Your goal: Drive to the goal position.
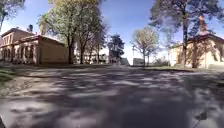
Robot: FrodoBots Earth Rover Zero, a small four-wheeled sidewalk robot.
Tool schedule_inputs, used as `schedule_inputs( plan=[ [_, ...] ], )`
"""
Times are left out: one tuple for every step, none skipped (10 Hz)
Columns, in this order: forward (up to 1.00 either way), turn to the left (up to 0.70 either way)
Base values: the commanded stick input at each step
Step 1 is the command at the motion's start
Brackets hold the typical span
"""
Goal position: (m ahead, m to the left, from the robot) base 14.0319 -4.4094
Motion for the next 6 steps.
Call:
schedule_inputs(
  plan=[
    [0.7,0.0],
    [0.7,0.0],
    [0.7,0.0],
    [0.7,0.0],
    [0.7,0.0],
    [0.7,0.0]
  ],
)
